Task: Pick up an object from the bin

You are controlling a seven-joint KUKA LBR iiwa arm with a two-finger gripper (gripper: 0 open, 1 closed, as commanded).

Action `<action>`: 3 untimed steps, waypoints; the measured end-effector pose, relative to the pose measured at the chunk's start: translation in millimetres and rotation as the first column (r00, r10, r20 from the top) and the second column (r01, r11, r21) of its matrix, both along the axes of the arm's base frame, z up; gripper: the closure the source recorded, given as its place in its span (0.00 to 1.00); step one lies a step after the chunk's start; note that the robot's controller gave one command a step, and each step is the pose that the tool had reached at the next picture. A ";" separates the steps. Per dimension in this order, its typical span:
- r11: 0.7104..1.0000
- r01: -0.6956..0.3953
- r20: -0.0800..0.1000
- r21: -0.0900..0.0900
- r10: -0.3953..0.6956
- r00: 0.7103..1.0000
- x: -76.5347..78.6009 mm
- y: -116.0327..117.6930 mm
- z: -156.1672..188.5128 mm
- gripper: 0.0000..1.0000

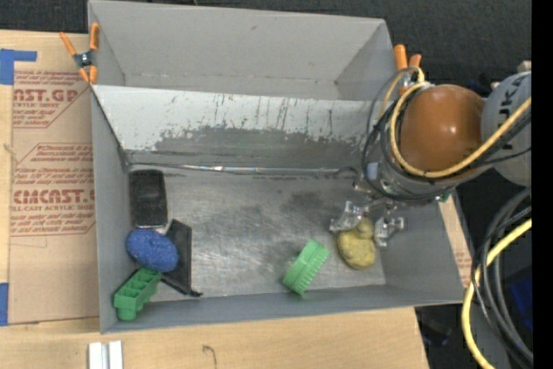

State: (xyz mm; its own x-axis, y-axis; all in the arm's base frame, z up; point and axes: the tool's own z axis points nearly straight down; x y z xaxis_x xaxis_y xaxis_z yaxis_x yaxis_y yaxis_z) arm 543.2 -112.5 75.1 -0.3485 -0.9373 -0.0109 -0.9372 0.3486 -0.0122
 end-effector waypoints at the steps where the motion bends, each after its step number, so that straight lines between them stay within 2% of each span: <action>1: 1.000 0.000 0.000 0.000 0.000 1.000 0.0 0.0 0.0 1.00; 2: 1.000 0.001 -0.022 -0.002 -0.001 1.000 -4.2 -1.5 41.6 1.00; 3: 1.000 -0.009 -0.014 -0.003 0.009 1.000 -4.4 1.8 179.7 1.00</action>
Offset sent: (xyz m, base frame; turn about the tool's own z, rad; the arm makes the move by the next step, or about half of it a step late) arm -0.0006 -0.0038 0.0843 0.0022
